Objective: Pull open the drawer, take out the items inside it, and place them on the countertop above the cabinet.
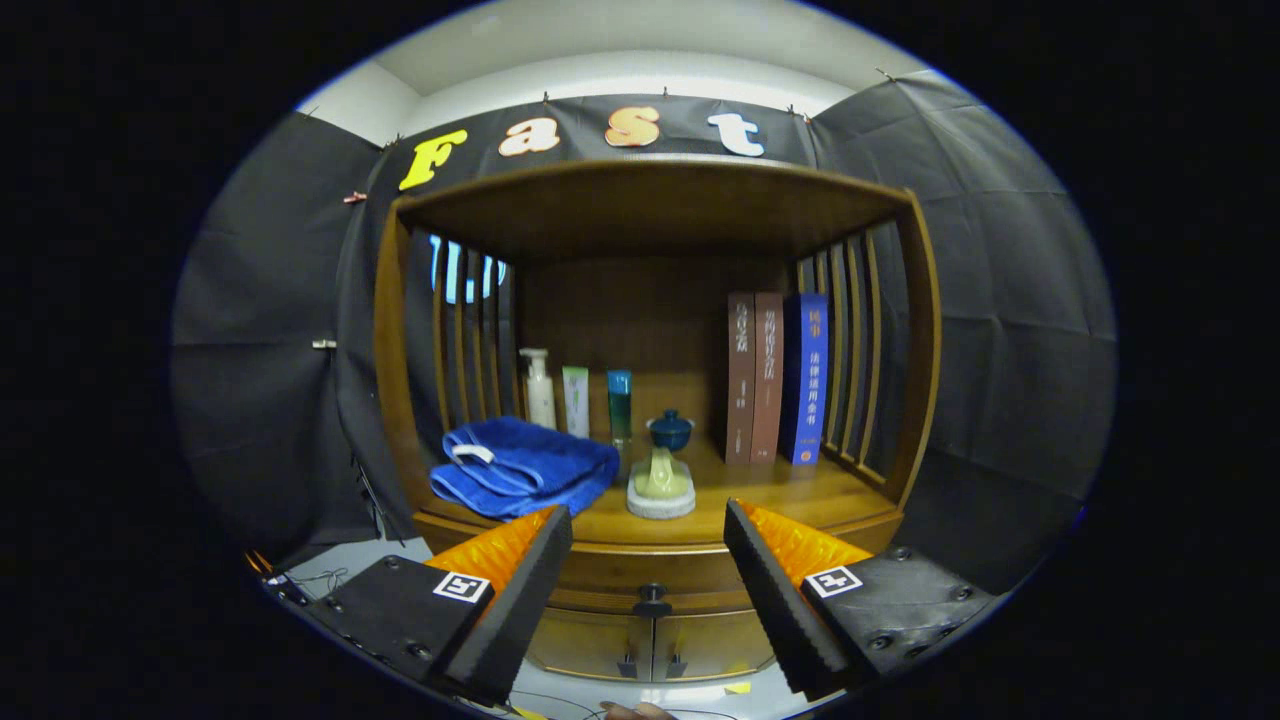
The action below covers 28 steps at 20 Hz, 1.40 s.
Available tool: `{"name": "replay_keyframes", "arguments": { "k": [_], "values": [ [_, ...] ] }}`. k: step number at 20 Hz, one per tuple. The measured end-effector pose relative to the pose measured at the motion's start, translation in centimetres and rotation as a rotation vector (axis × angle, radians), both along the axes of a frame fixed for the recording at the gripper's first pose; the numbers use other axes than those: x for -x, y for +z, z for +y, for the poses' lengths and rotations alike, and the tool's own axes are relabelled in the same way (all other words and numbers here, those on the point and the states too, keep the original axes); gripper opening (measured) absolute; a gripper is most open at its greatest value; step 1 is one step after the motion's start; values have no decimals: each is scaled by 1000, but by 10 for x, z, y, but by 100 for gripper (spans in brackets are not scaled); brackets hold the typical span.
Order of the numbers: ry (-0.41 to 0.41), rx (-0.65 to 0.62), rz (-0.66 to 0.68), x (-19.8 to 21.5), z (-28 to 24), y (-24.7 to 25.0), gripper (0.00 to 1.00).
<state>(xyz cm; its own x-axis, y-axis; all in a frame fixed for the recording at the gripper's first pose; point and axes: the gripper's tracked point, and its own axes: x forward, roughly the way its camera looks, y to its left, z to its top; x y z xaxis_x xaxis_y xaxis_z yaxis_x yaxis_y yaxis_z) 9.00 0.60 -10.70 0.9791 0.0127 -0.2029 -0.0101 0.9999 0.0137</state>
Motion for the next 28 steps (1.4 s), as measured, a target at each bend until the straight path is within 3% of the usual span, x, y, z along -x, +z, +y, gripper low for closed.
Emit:
{"name": "replay_keyframes", "arguments": {
  "k": [8, 28],
  "values": [
    [5, 16, -80, 44, 8, 72, 98],
    [1, 12, -97, 66, 1, 84, 98]
  ]
}}
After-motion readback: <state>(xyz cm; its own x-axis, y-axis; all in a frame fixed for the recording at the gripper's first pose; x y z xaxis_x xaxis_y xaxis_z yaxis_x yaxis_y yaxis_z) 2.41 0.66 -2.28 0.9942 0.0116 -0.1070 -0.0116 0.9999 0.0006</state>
